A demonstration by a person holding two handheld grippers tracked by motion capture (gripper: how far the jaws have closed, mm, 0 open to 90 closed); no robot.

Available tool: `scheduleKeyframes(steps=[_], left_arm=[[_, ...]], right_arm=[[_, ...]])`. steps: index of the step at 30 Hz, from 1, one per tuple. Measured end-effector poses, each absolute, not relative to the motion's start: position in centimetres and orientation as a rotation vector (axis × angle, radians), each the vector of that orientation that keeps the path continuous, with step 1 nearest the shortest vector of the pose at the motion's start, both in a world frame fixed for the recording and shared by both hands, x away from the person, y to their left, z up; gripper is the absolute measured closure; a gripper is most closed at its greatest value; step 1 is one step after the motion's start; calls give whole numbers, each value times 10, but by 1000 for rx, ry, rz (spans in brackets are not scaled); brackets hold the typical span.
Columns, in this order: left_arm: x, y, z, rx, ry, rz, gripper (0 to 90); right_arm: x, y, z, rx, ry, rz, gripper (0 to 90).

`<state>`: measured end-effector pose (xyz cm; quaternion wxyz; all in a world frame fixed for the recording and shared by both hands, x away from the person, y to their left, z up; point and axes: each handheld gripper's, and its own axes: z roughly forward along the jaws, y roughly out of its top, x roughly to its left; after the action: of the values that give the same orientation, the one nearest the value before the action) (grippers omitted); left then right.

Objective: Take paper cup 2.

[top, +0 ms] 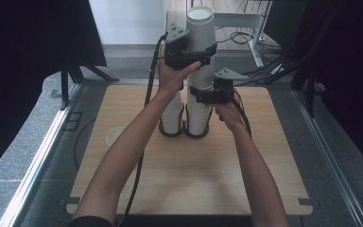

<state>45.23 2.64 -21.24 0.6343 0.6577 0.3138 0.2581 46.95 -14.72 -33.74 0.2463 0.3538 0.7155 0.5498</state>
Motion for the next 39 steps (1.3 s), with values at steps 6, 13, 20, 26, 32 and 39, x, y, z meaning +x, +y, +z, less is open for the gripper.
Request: scheduleKeyframes(steps=[6,13,20,26,32,39], left_arm=[[439,40,-208,1478,699,577,142],[422,58,-218,1487,679,561,141],[405,68,-237,1516,646,546,140],[394,72,-254,1533,627,548,139],[386,80,-264,1528,623,545,139],[379,89,-277,1530,624,541,138]], right_arm=[[469,-147,-337,966,1951,1499,37],[469,-146,-337,952,1953,1490,35],[468,-146,-337,965,1928,1479,30],[465,-147,-336,969,1913,1477,33],[458,-152,-333,962,1889,1498,57],[448,-158,-332,956,1879,1487,68]])
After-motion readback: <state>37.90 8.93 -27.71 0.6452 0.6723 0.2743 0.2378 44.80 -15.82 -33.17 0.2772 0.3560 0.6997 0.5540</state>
